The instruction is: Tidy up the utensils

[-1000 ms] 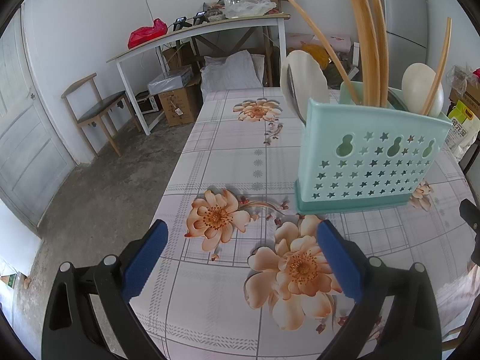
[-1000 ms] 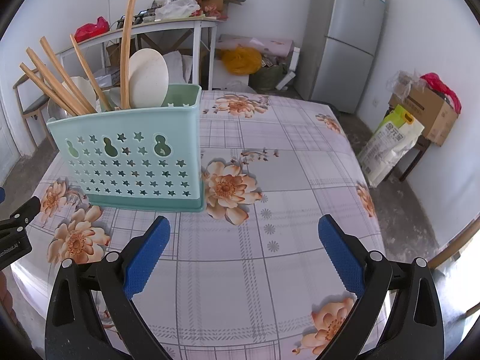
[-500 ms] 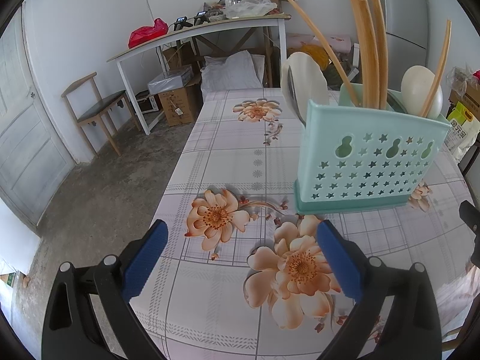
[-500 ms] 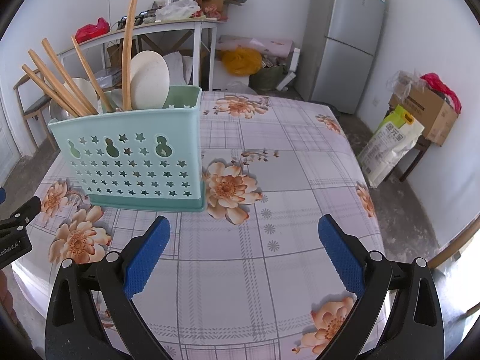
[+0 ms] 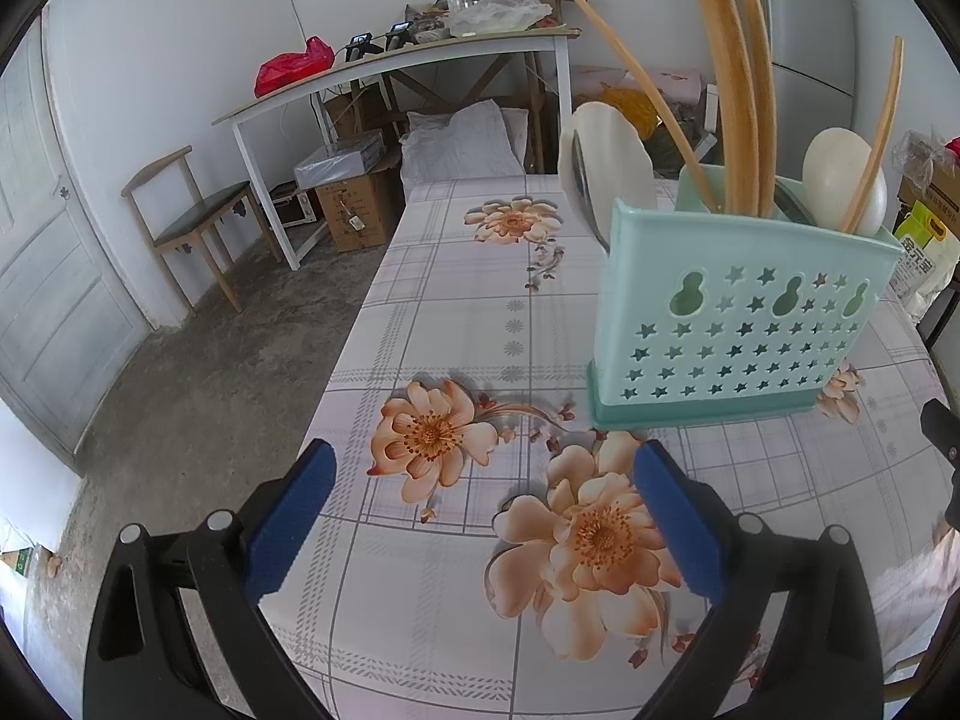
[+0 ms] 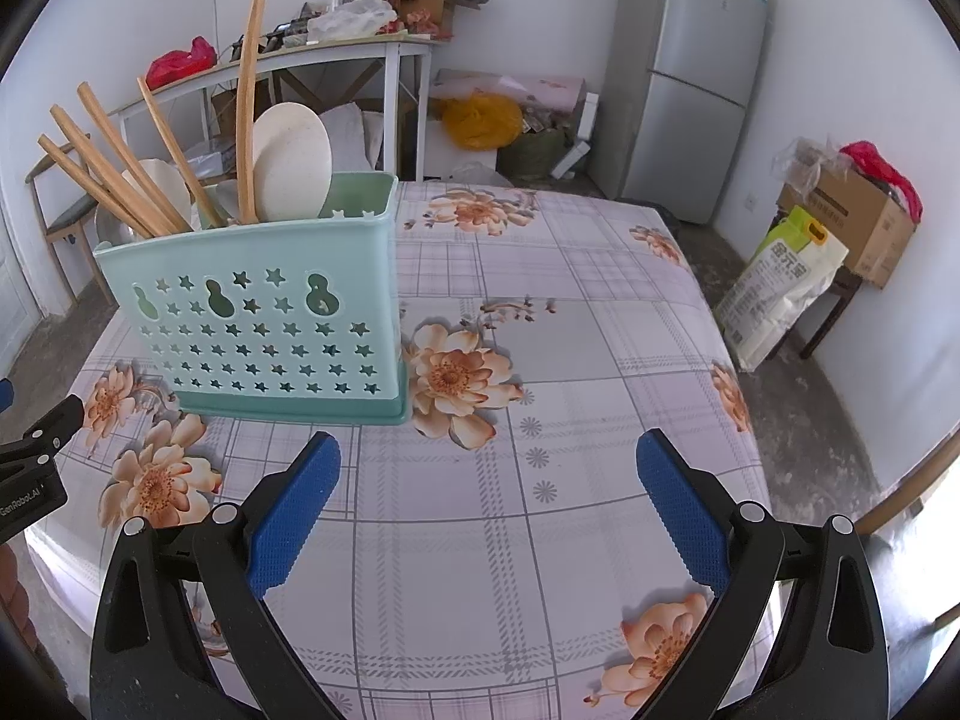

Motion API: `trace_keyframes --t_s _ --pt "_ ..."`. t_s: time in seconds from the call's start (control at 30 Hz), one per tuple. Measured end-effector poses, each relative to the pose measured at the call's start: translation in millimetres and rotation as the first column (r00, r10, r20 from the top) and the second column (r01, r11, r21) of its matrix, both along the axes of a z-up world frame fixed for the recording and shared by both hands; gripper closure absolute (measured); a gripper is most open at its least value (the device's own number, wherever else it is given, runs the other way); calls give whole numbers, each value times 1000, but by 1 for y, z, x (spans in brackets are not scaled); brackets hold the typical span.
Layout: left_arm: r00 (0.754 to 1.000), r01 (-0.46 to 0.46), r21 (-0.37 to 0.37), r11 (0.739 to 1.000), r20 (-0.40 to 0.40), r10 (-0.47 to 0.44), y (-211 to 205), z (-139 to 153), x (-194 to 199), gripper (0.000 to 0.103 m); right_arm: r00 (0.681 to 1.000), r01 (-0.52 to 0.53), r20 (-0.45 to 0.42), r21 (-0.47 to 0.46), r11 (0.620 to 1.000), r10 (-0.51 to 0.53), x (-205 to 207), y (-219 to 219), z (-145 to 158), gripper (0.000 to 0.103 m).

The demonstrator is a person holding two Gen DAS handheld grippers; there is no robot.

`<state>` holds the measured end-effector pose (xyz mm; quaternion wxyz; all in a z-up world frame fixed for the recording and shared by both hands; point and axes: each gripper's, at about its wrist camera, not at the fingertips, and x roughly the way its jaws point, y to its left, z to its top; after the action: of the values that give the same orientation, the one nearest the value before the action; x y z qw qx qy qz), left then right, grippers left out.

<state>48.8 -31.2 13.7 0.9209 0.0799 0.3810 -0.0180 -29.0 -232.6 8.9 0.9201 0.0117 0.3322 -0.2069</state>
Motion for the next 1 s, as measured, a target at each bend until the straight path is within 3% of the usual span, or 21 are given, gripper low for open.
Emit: trace_keyframes --t_s 1.0 --pt "1000 1 0 1000 -8 -1 0 0 1 6 1000 0 -4 10 1000 0 -1 0 1 8"
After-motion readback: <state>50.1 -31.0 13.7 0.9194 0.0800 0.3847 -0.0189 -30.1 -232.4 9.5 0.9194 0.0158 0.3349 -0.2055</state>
